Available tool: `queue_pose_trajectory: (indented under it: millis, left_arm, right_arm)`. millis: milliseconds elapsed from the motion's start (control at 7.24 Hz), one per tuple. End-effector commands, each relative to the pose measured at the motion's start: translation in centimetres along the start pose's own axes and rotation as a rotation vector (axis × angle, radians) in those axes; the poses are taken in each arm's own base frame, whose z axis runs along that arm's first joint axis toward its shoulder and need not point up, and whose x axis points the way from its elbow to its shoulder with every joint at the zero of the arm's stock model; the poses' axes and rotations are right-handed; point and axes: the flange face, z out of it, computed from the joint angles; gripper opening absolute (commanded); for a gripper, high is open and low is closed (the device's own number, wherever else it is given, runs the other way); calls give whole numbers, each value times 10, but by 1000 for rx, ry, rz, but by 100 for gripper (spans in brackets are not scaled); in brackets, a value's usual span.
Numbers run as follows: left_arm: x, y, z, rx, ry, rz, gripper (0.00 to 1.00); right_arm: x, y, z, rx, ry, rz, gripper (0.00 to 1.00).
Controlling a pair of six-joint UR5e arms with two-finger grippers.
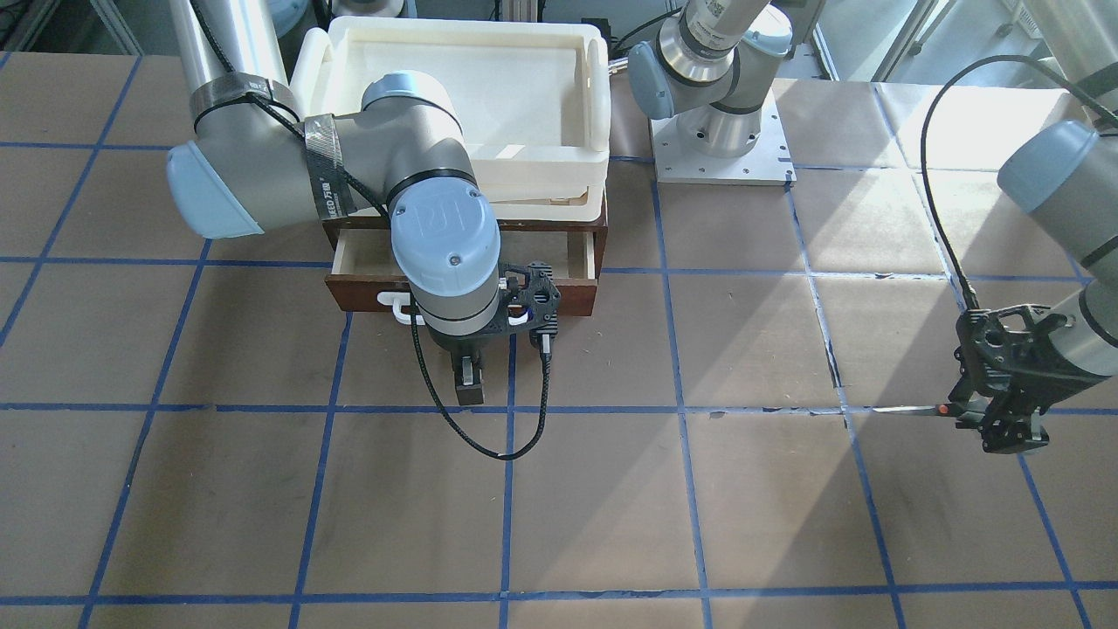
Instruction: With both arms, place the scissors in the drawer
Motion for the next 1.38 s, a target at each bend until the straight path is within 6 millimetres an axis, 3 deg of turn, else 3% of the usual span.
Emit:
queue_pose_trajectory:
  millis: [0, 691, 1243]
  left_arm:
    - [0, 1, 0, 1, 2, -1, 0]
    - [1, 0, 1, 4, 1, 0, 0]
    - [0, 0, 1, 11, -2, 3, 0]
  right_arm:
    - [0, -1, 5, 10, -20, 2, 100]
    - [11, -2, 14, 16, 0, 3, 100]
    - [27, -4, 1, 46, 32, 7, 100]
